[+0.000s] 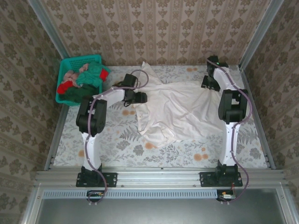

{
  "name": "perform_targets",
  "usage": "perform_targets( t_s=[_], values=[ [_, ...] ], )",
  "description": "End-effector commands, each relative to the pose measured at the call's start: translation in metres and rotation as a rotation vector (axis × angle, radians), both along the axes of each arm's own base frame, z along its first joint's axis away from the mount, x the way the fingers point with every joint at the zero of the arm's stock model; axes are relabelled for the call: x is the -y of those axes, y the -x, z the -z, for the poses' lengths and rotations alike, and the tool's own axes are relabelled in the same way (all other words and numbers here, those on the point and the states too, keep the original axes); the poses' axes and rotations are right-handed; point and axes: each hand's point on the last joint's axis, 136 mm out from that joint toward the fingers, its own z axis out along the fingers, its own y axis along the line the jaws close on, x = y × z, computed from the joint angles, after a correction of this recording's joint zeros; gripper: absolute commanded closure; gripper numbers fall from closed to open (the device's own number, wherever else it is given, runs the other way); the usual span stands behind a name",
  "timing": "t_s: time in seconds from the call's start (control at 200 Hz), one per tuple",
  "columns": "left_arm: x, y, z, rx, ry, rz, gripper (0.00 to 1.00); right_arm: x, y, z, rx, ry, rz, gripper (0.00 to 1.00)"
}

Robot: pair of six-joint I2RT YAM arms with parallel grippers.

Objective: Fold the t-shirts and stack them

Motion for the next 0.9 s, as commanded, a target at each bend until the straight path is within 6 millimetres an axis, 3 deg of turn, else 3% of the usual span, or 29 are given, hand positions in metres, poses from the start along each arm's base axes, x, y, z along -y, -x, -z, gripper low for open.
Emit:
perform_targets(
  t_s=[0.0, 0.04, 0.11, 0.205, 0.38, 0.52, 0.545, 0.59, 0.645, 0.795, 0.895],
  values=[
    [-0.022, -0.026, 0.016, 0.012, -0.056, -0.059, 0.48, 0.004, 0.023, -0.053, 0.093, 0.012, 0.011, 0.35],
    [-0.026, -0.029, 0.024, 0.002, -0.080, -0.065, 0.52, 0.000, 0.033, -0.056, 0.104, 0.001, 0.008, 0.33],
    [-0.031, -0.033, 0.035, -0.024, -0.090, -0.076, 0.73, -0.002, 0.056, -0.056, 0.117, -0.008, 0.018, 0.30],
    [-0.037, -0.041, 0.034, -0.022, -0.072, -0.084, 1.00, -0.006, 0.086, -0.052, 0.121, -0.022, 0.037, 0.26],
    [-0.076, -0.077, 0.006, 0.037, -0.076, -0.177, 1.00, -0.038, 0.137, -0.033, 0.103, -0.061, 0.004, 0.13],
    [-0.114, -0.114, -0.019, 0.090, -0.109, -0.239, 1.00, -0.073, 0.174, -0.008, 0.022, -0.034, -0.063, 0.12],
    [-0.118, -0.119, -0.022, 0.089, -0.104, -0.242, 0.96, -0.076, 0.181, -0.003, 0.005, -0.019, -0.066, 0.12],
    [-0.120, -0.125, -0.028, 0.091, -0.095, -0.237, 0.73, -0.078, 0.194, 0.003, -0.019, -0.004, -0.071, 0.12],
    [-0.117, -0.126, -0.036, 0.095, -0.097, -0.214, 0.58, -0.076, 0.207, 0.009, -0.034, -0.003, -0.044, 0.13],
    [-0.108, -0.100, -0.074, 0.156, -0.131, -0.179, 0.36, -0.070, 0.223, 0.010, -0.023, -0.004, -0.009, 0.18],
    [-0.108, -0.056, -0.103, 0.189, -0.120, -0.184, 0.32, -0.075, 0.228, 0.016, -0.026, -0.038, -0.010, 0.21]
  ],
)
